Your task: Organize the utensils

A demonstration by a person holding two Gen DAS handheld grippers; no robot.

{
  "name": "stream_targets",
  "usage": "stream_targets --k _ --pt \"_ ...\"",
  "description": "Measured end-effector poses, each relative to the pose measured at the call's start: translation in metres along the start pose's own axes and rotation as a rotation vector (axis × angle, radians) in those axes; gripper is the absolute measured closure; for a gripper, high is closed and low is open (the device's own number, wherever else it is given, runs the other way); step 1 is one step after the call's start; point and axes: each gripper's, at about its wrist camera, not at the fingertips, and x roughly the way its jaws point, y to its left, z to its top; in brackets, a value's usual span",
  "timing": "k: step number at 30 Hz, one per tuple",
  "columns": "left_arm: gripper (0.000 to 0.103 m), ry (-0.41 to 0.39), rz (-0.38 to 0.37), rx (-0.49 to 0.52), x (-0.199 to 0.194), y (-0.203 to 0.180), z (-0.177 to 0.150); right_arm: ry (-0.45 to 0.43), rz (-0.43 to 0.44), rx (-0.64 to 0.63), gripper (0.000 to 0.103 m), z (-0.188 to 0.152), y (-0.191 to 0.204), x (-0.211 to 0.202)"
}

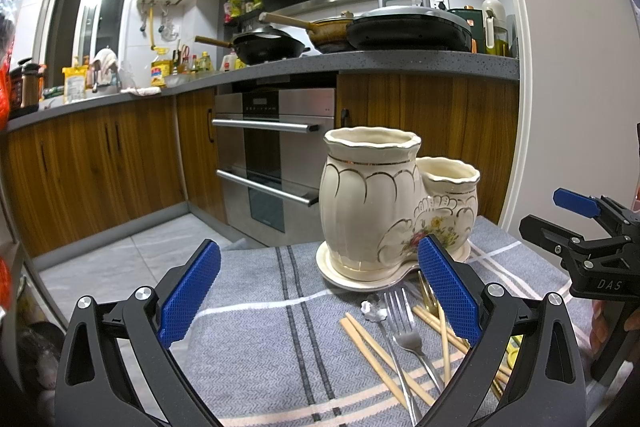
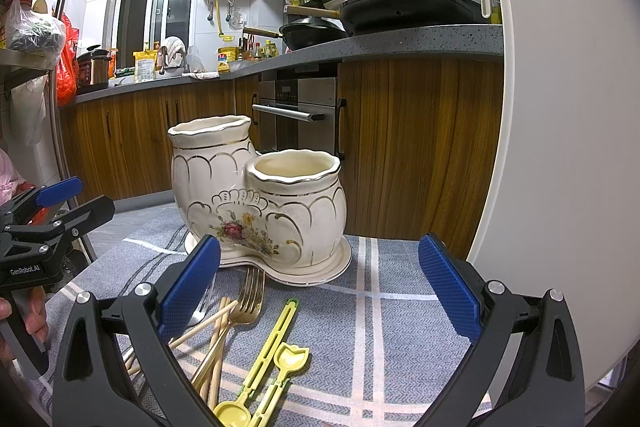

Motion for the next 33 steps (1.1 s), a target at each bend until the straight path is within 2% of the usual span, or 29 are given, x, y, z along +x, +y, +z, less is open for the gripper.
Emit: stream_targets --k 20,25,29,31,33 --pt "0.005 0.001 0.005 0.000 0.000 0.000 0.000 0.000 -0.001 0.001 0.005 0.000 0.000 -0.002" --pt "0.005 0.008 0.021 -0.012 0.001 0.002 0.000 0.002 -0.046 0.012 0.005 0.002 -0.003 -0.005" --pt "0.005 0.008 0.015 -0.015 -0.002 0.002 -0.001 0.053 -0.041 0.035 0.005 0.002 -0.005 -0.003" --pt "0.005 0.044 -0.014 -0.005 0.000 0.001 -0.003 0.103 -0.010 0.036 0.005 -0.002 -0.005 0.003" --pt "0.005 0.100 -0.019 0.013 0.004 0.003 -0.003 0.108 -0.009 0.041 0.005 -0.004 -0.007 -0.003"
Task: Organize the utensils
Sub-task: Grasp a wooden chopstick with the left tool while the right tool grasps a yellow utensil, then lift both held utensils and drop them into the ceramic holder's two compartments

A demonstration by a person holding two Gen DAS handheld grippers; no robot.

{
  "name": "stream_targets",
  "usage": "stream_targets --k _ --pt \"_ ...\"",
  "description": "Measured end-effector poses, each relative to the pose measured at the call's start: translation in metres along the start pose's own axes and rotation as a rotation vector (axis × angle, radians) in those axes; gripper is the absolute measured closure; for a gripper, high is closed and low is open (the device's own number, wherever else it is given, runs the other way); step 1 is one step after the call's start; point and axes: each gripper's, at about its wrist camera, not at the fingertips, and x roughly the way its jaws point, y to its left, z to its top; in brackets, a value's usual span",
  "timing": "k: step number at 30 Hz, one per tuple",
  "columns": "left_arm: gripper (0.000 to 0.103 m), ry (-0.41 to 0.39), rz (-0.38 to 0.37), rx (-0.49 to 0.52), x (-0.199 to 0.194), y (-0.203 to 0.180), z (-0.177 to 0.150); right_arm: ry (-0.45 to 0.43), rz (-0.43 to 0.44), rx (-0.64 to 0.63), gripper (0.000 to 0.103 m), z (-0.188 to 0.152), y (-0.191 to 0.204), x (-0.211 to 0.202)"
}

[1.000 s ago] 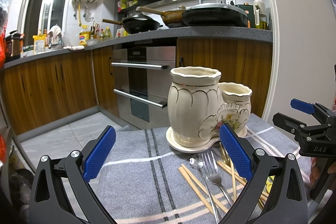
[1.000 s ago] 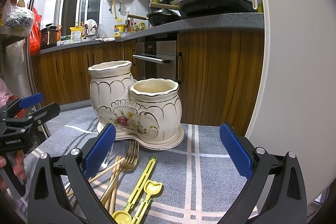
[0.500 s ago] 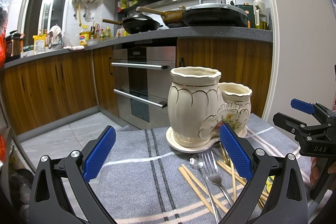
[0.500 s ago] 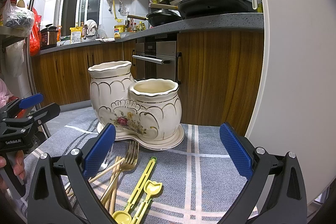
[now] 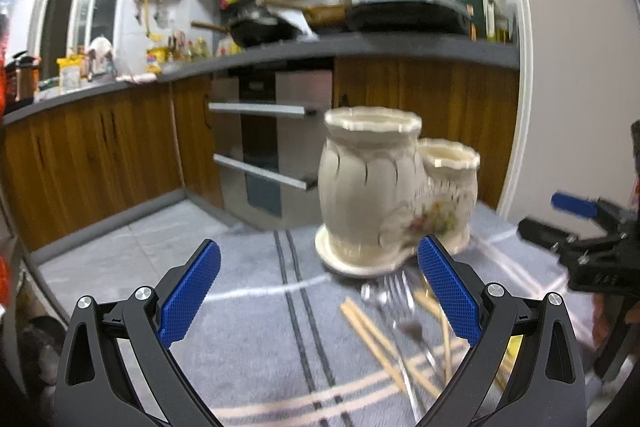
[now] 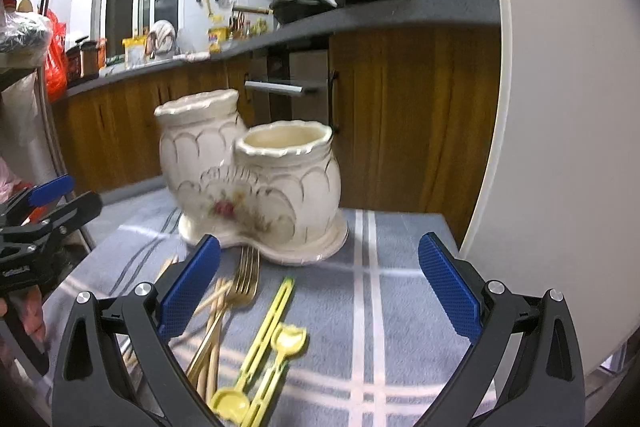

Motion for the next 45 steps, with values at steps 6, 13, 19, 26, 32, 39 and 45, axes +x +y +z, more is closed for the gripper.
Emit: stream_targets --k 6,13,19,26,32,39,45 --pt "0.005 0.148 -0.034 0.070 0.004 0.001 -0.011 0.159 0.035 -0.012 0.005 -0.013 -0.003 0.002" --pt "0.007 0.294 -0.075 0.119 0.007 -0.008 -0.028 0.314 0.109 -0.005 0.021 -0.032 -0.003 0.004" --pt "0.026 0.354 -0.204 0.095 0.009 -0.024 -0.021 0.449 0.151 0.017 0.051 -0.038 0.001 0.013" --pt "0.056 0.416 -0.281 0.172 0.026 -0.061 -0.018 0.558 0.198 -0.004 0.072 -0.039 0.007 0.023" --pt "0.075 0.477 -0.292 0.238 0.046 -0.079 -0.023 0.609 0.181 -0.046 0.080 -0.034 0.008 0.035" --pt "0.084 0.517 -0.315 0.261 0.064 -0.093 -0.024 0.631 0.167 -0.097 0.080 -0.027 0.009 0.050" --pt "0.098 0.509 -0.322 0.251 0.074 -0.094 -0.026 0.590 0.168 -0.045 0.093 -0.027 -0.004 0.047"
